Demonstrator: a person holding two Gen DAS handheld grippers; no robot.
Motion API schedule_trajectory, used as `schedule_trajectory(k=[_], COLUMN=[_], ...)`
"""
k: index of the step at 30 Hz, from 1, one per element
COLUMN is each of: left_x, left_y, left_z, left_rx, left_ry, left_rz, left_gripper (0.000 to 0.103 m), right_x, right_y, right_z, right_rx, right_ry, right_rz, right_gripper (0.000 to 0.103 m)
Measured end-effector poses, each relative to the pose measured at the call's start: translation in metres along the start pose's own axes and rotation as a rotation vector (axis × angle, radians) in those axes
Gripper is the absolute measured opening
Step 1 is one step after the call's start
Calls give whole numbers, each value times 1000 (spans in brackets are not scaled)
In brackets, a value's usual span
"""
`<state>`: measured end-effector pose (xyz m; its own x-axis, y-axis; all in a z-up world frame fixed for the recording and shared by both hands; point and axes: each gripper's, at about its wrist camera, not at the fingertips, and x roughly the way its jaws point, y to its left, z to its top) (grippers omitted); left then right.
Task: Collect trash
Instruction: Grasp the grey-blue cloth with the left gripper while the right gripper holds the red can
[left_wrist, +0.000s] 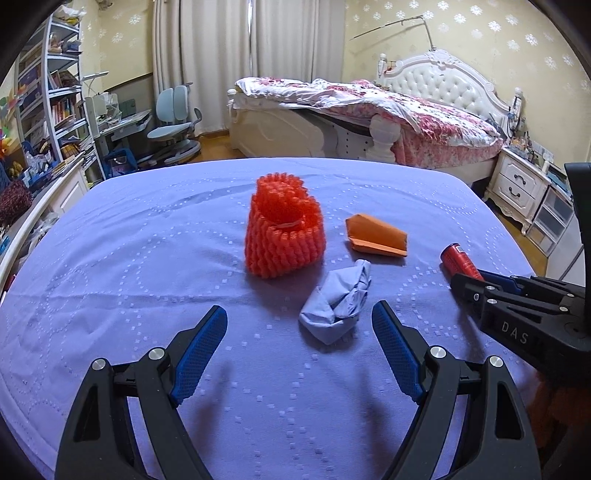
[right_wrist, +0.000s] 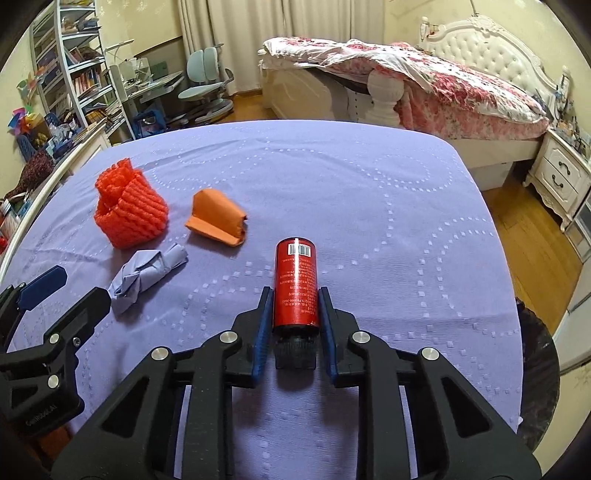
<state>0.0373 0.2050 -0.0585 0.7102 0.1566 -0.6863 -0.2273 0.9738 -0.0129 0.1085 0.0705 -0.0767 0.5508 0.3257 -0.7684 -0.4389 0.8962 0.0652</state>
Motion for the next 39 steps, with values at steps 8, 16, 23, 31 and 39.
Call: schedule_trajectory(k=[8, 16, 23, 31, 39], left_x=[17, 29, 16, -6, -29], left_y=[-14, -10, -13, -13, -24], left_z=[11, 10, 8, -3, -11], left_rx=[33, 3, 17, -15, -35], left_ry=[41, 117, 70, 27, -7], left_rz=[-38, -78, -86, -103, -113], left_gripper=[80, 46, 41, 41, 41], right_x=[-2, -2, -7, -26, -53], right_y=[-12, -15, -16, -19, -29], right_z=[-1, -2, -6, -18, -36], right_rx=[28, 30, 37, 38, 59], right_ry=[-1, -1, -13, -46, -68], right_rz=[10, 15, 10, 6, 1], right_gripper=[23, 24, 23, 23, 23])
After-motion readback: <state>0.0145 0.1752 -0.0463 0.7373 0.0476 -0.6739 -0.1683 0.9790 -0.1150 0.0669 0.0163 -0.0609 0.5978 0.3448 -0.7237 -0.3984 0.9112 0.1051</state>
